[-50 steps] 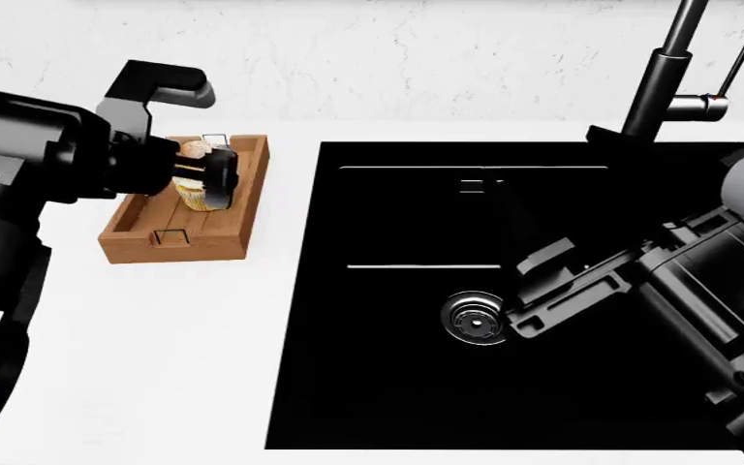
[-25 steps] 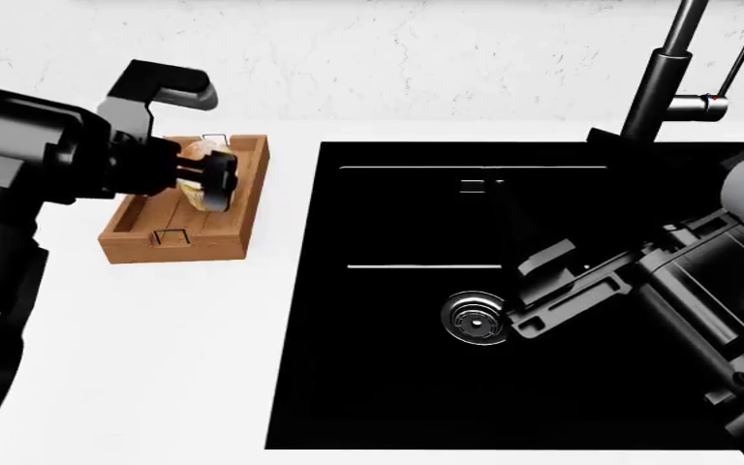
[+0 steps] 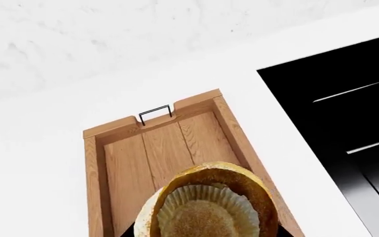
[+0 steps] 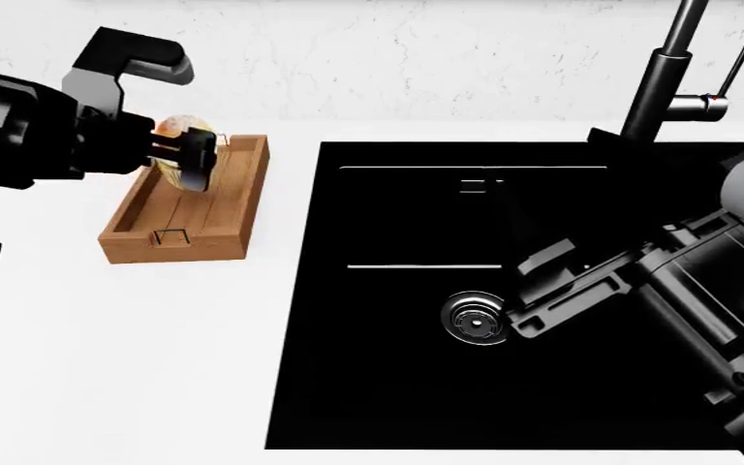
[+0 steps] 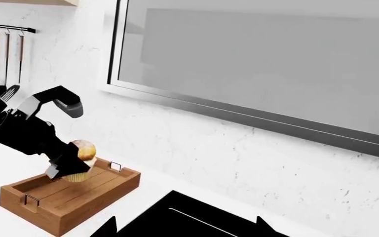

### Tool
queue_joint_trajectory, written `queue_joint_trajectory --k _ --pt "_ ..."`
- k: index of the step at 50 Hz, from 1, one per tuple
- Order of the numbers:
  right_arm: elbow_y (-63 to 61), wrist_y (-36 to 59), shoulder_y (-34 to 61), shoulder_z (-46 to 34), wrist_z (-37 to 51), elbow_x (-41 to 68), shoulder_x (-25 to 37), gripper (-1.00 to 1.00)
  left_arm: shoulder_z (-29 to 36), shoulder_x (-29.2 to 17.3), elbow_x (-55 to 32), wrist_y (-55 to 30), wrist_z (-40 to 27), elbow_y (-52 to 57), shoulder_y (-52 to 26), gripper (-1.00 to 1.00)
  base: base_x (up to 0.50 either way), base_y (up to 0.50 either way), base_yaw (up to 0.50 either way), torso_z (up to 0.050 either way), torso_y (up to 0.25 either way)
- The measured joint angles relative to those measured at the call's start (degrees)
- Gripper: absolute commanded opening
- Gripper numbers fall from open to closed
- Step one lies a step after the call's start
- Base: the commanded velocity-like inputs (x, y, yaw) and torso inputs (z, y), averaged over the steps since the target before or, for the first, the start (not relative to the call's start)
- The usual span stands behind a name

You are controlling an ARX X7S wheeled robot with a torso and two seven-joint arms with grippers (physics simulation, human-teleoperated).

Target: Move the fresh-baked cupcake off the tray onto the counter, and place the bowl used for mixing into the sink.

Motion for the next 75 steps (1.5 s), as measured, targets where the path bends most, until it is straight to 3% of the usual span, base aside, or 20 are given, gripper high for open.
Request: queue_joint_trajectory --k 25,46,75 --pt "-0.01 -0.71 -0.22 -0.2 -0.07 -0.14 0.18 1.0 -3.01 -9.0 -2.47 -7.24 -6.23 10.71 1.3 -1.0 0.0 0.0 0.0 0.0 0.0" --pt "0.09 -0.84 0.55 -1.05 0.44 0.15 0.29 1.0 -10.14 -18.19 -8.02 -16.59 -15.59 22.61 3.98 -1.0 0.0 0.0 0.0 0.0 0.0" --pt "0.18 -1.41 0.28 -1.69 0.14 -0.68 0.26 1.0 -12.92 -23.39 -9.89 -18.98 -19.78 26.09 7.21 -1.0 0.0 0.0 0.0 0.0 0.0"
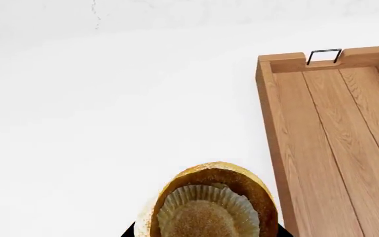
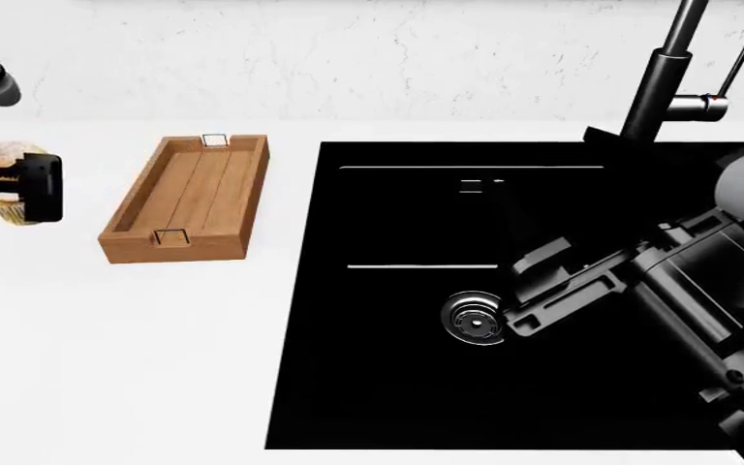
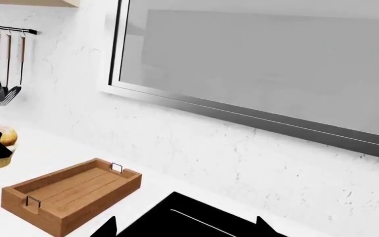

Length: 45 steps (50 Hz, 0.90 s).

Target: Move the fresh-baked cupcake off the tray onto the counter, and place the bowl used for mixing into the sink.

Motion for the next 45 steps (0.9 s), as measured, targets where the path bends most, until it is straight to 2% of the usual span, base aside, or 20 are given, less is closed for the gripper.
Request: queue_joint_trajectory --k 45 --pt "0.03 -0.72 0.43 -0.97 0.38 0.07 0.32 1.0 -1.58 -3.63 -2.99 -1.69 -3.46 3.87 6.42 -1.0 0.0 0.0 0.0 0.0 0.0"
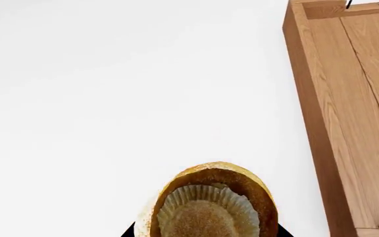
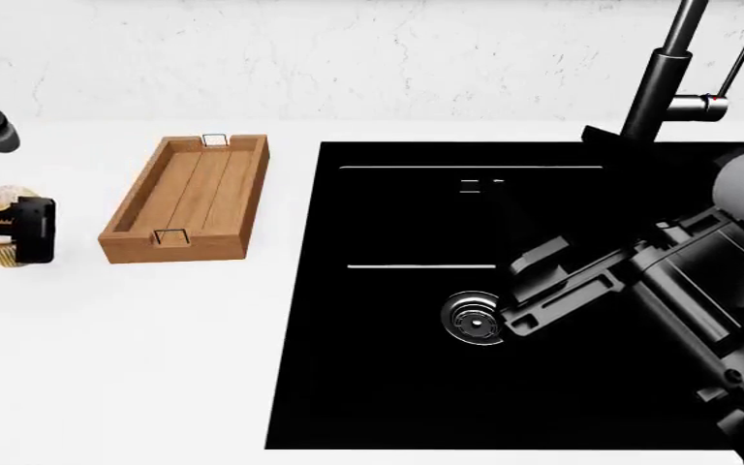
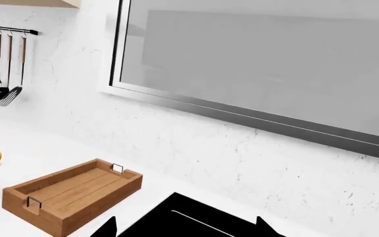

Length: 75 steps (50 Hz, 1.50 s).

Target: Move the fresh-baked cupcake off the tray onto the counter, and place the bowl used for mixing into the sink.

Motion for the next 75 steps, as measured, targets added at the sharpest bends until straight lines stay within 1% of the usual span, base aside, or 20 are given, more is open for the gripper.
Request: queue_joint_trajectory --k 38,39,55,75 --pt "0.0 -0.63 -0.28 -0.66 -0.04 -0.43 0.27 1.0 0.66 -0.9 -1.48 -1.04 0.01 1.08 2.0 -1.0 0.0 0.0 0.0 0.0 0.0" --pt "0.0 -0.66 -0.3 -0.67 -0.04 -0.42 0.28 1.0 0.68 -0.9 -1.48 -1.03 0.02 1.09 2.0 1.0 0.0 0.0 0.0 0.0 0.0" --pt "0.09 -1.05 -0.85 -0.75 -0.27 -0.78 0.4 1.0 1.58 -0.81 -1.78 -1.44 0.15 0.96 1.51 1.0 0.0 0.0 0.0 0.0 0.0" --pt "0.19 -1.28 -0.88 -1.15 -0.07 -0.79 0.6 1.0 3.42 -0.69 -0.8 -1.17 1.87 1.12 -1.82 1.0 0.0 0.0 0.0 0.0 0.0"
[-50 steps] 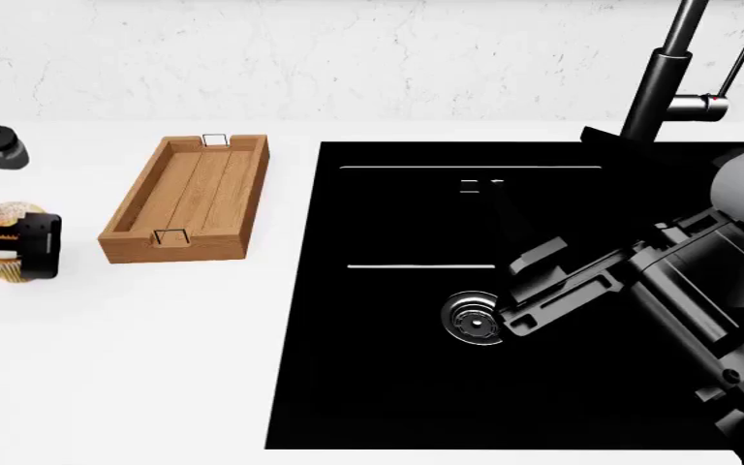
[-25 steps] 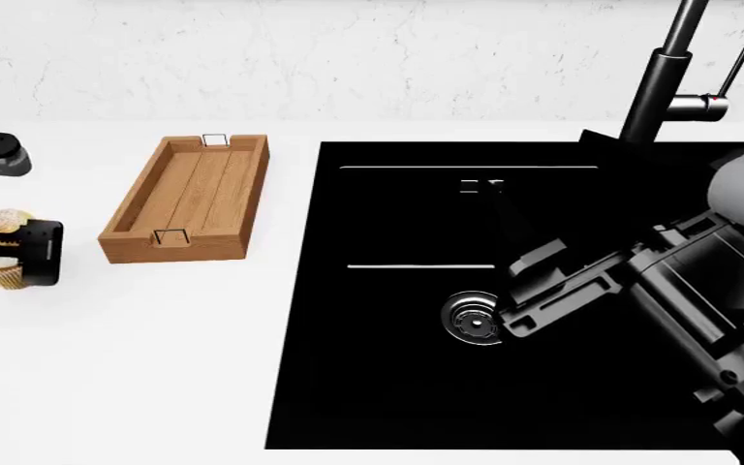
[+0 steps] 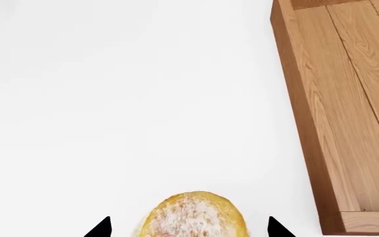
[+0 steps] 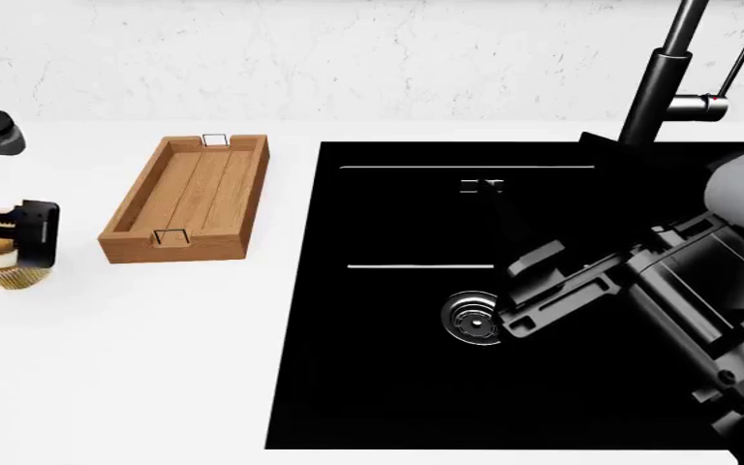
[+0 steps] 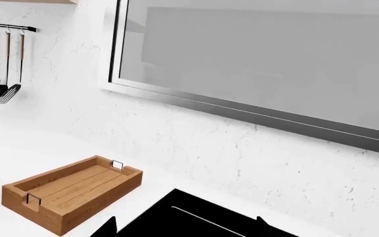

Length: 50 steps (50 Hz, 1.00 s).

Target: Move the fresh-baked cupcake off the tray onto the counter, and place the bowl used for mixing into the sink.

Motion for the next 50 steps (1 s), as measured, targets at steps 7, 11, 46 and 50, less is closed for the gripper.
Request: queue_joint_trajectory --k 7,11,46,50 --pt "0.05 -0.04 0.36 -0.18 0.28 0.34 0.09 1.0 0.8 -0.66 0.13 -0.92 0.77 1.66 -2.23 1.0 0.0 0.0 0.0 0.0 0.0" --pt "0.08 -0.08 0.59 -0.31 0.41 0.49 0.09 1.0 1.31 -1.17 0.24 -1.15 1.43 3.06 -3.69 1.0 0.0 0.0 0.0 0.0 0.0" --pt "0.04 -2.2 2.42 1.1 2.4 1.57 0.23 1.0 -11.61 -7.48 -17.96 -1.83 0.01 32.89 -11.05 1.0 0.0 0.0 0.0 0.0 0.0" --pt "-0.01 -2.79 2.41 1.87 2.83 1.87 0.41 1.0 -14.99 -8.57 -22.67 -1.23 -2.14 37.06 -10.35 1.0 0.0 0.0 0.0 0.0 0.0"
